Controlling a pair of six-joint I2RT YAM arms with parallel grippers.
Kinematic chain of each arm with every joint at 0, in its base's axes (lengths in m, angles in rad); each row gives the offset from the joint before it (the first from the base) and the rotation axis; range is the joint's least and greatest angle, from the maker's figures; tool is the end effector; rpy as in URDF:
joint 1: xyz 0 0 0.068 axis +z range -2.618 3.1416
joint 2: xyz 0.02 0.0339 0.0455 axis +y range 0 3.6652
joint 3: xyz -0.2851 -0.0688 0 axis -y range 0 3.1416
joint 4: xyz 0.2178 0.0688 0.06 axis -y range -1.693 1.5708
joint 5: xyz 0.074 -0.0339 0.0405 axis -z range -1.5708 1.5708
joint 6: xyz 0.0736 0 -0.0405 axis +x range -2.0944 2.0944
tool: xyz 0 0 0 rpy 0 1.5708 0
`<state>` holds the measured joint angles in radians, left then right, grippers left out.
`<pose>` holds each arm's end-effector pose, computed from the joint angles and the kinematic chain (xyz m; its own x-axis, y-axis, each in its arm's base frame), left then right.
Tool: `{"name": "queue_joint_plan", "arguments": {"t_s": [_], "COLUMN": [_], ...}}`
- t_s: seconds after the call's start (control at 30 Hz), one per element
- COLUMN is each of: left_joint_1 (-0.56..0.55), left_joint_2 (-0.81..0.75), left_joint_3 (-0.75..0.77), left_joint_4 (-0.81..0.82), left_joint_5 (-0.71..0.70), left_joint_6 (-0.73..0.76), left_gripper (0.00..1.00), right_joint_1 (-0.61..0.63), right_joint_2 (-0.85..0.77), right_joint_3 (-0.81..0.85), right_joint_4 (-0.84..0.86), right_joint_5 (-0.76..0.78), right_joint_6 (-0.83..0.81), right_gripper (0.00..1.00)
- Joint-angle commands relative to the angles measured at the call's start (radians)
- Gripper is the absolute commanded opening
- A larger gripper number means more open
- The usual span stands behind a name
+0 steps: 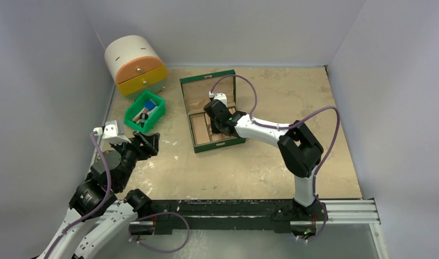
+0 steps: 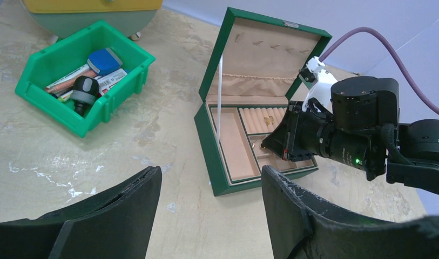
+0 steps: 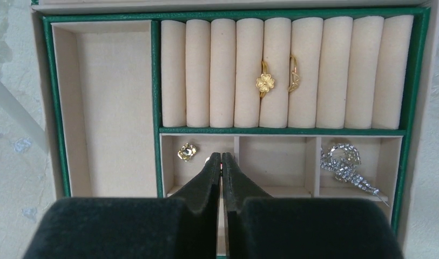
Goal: Organize the mixed jewelry
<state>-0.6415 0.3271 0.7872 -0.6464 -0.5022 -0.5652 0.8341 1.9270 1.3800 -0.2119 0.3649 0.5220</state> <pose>0.0650 -0.0043 0.3299 -0.2033 -0.4341 -0.8776 0.0434 0.8915 -0.4510 0.3152 0.3084 0.2204 -0.6590 -0.0332 -0.7514 -0.2185 0.9644 0.1489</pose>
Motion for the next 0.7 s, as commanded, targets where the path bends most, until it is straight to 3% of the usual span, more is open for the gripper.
{"name": "queue_joint_plan", "arguments": {"t_s": [0.0, 0.2, 0.67], "left_joint_1": [0.006, 0.008, 0.007], "left_joint_2": [-0.007, -0.008, -0.005], "left_joint_3": [0.0, -0.002, -0.002], "left_joint_4": [0.034, 0.034, 0.037], "left_joint_5": [-0.002, -0.002, 0.005], "left_joint_6": [-0.011, -0.012, -0.008], "left_gripper": [0.68, 0.68, 0.68], "right_joint_1": [-0.007, -0.007, 0.011], "right_joint_2": [-0.013, -0.039, -0.302], "right_joint_3": [0.055, 0.052, -0.161], "right_joint_4": [0.028, 0.021, 0.042], "right_joint_5": [0.004, -0.007, -0.13], "right_joint_6": [-0.002, 0.008, 0.054], "right_gripper": [0.08, 0.22, 0.28]}}
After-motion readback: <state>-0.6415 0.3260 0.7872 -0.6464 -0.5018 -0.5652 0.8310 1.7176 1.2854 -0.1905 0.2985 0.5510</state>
